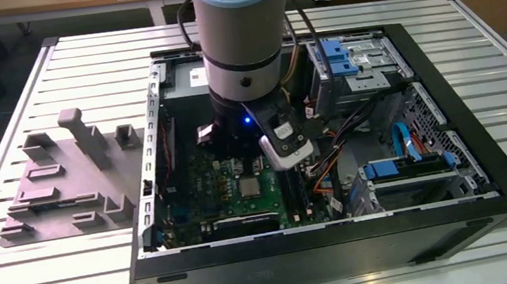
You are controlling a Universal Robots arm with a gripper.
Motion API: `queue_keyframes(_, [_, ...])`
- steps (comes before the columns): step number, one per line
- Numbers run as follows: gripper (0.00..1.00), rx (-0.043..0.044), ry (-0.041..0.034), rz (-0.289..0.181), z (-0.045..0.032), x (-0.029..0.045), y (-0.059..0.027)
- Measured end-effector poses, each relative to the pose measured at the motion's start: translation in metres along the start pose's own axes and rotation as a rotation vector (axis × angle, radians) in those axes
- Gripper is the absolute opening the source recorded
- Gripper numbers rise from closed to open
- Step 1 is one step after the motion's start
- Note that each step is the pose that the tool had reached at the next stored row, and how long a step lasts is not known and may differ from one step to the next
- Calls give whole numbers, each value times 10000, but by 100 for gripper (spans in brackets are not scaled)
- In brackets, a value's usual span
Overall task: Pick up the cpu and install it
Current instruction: 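Close the cpu cover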
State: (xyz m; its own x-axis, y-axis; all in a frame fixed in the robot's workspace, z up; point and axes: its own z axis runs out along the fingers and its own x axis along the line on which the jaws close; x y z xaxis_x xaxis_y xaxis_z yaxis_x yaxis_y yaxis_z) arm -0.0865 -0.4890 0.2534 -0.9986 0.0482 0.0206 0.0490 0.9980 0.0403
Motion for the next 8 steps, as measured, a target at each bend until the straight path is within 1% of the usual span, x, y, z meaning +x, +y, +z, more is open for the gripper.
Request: queue_keyframes(8, [11,0,0,0,-9,0,0])
